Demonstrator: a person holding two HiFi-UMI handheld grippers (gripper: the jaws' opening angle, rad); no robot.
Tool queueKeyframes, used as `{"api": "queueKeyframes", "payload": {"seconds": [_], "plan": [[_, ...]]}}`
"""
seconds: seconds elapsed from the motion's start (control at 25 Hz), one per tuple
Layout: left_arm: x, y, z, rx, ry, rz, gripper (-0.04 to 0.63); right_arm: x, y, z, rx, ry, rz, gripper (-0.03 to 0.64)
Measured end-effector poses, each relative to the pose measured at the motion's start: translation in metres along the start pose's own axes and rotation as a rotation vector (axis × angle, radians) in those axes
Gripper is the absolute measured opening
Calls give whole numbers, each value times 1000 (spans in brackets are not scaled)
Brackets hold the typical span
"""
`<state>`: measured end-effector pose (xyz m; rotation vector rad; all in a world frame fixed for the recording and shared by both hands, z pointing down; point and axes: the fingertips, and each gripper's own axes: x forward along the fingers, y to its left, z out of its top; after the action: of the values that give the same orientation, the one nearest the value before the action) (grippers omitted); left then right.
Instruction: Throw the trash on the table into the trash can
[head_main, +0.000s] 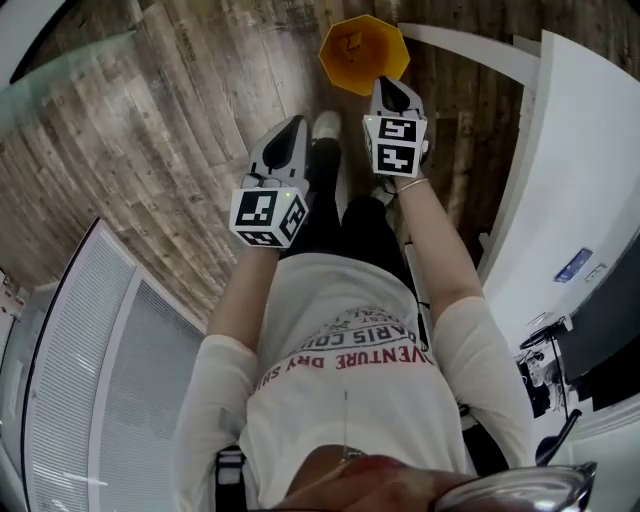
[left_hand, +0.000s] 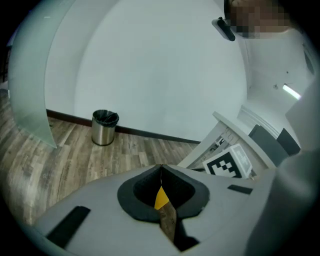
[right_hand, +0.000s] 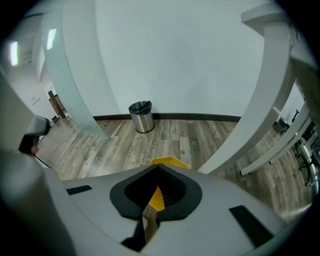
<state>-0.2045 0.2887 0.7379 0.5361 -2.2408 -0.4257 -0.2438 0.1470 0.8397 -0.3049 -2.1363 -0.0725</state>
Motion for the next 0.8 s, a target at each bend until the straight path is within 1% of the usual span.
{"api": "queueKeyframes", "payload": {"seconds": [0.12, 0.28, 0.44, 0.52, 0.64, 0.72, 0.8], "plan": [[-14, -25, 41, 37, -31, -20, 23, -57, 4, 40, 40, -71, 23, 26], [-40, -81, 84, 50, -33, -55, 23, -154, -10, 85, 106, -153, 25, 25], [-65, -146, 125, 135, -36, -118, 23, -239, -33, 113, 193, -234, 2, 25], [-74, -182, 142, 159, -40, -163, 23, -281, -47, 122, 222, -291, -19, 25], [-83, -249, 158, 165, -52, -263, 23, -346, -70, 123, 261, -381, -43, 26], [-91, -295, 161, 180, -65, -315, 23, -389, -85, 116, 268, -428, -61, 26], [-99, -342, 156, 214, -65, -382, 23, -430, -105, 104, 269, -474, -110, 25]]}}
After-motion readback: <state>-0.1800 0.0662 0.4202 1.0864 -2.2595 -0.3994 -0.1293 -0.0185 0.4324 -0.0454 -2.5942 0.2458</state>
